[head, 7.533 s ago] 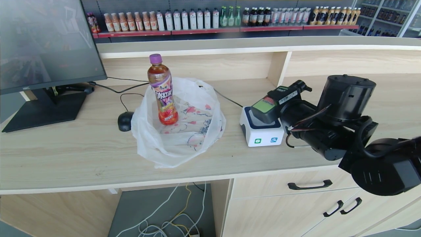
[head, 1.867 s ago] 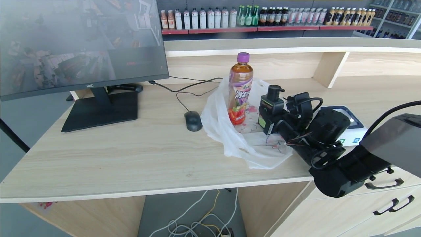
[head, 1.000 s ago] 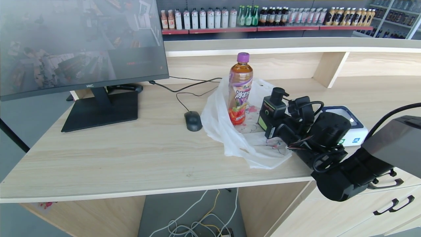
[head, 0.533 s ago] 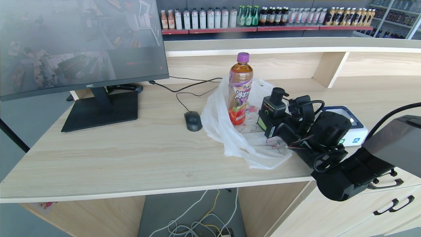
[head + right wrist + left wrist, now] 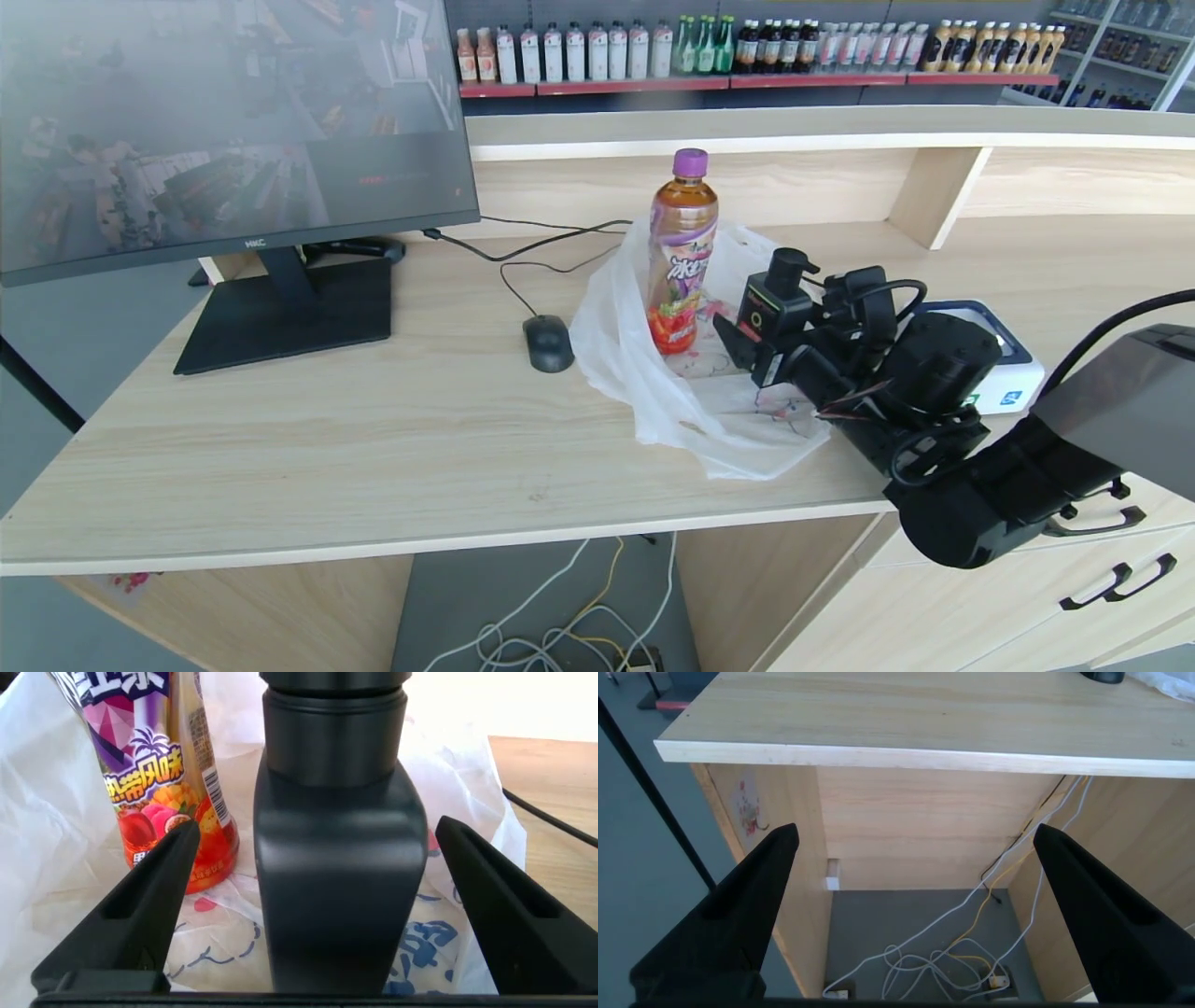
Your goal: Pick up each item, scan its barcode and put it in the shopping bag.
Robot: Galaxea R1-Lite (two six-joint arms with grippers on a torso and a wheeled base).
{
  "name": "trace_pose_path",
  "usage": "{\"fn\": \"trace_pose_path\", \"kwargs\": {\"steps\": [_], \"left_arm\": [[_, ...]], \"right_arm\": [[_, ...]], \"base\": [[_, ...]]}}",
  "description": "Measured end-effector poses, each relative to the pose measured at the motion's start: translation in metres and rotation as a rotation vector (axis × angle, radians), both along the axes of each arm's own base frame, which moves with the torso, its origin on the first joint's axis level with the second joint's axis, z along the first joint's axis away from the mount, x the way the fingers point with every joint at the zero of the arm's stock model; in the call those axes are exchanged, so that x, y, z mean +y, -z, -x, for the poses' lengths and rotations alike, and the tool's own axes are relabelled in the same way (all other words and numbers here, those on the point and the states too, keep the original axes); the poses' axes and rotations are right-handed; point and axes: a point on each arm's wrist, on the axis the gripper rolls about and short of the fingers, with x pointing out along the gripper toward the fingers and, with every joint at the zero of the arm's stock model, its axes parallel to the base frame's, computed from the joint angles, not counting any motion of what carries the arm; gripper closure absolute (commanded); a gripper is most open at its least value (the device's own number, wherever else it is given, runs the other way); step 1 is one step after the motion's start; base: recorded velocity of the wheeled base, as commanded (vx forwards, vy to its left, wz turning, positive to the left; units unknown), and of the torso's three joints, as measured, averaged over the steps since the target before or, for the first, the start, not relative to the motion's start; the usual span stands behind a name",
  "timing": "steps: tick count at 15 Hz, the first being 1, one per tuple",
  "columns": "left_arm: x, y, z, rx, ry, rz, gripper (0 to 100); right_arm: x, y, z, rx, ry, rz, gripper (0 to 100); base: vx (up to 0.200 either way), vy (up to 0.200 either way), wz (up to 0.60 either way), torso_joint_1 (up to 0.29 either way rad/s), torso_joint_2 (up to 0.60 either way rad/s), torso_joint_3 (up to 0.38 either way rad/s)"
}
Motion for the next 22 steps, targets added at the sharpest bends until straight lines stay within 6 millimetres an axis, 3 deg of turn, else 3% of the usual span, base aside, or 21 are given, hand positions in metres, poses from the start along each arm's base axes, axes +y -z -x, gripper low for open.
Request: {"fn": "trace_pose_path", "kwargs": {"steps": [4,8,11,15,18,22], "left_arm": [[0.0,0.0,0.0,0.0,0.0,0.0,0],[0.0,0.0,0.0,0.0,0.0,0.0,0],[0.0,0.0,0.0,0.0,0.0,0.0,0],[0.0,0.0,0.0,0.0,0.0,0.0,0],[0.0,0.0,0.0,0.0,0.0,0.0,0],[0.0,0.0,0.0,0.0,0.0,-0.001,0]], "right_arm": [[-0.002,-0.004,0.005,-0.003,-0.001,-0.004,0],[-0.01,-0.017,0.026,-0.005,-0.001,-0.006,0],[-0.026,-0.03,0.066,0.002,0.002,-0.003,0],[-0.056,-0.042,0.138,0.003,0.014,-0.003,0],[-0.081,-0.032,0.203,0.028,0.024,-0.003,0],[-0.102,-0.021,0.255,0.113,0.045,-0.007,0]], "base": [[0.0,0.0,0.0,0.0,0.0,0.0],[0.0,0.0,0.0,0.0,0.0,0.0],[0.0,0.0,0.0,0.0,0.0,0.0],[0.0,0.0,0.0,0.0,0.0,0.0],[0.0,0.0,0.0,0.0,0.0,0.0],[0.0,0.0,0.0,0.0,0.0,0.0]]}}
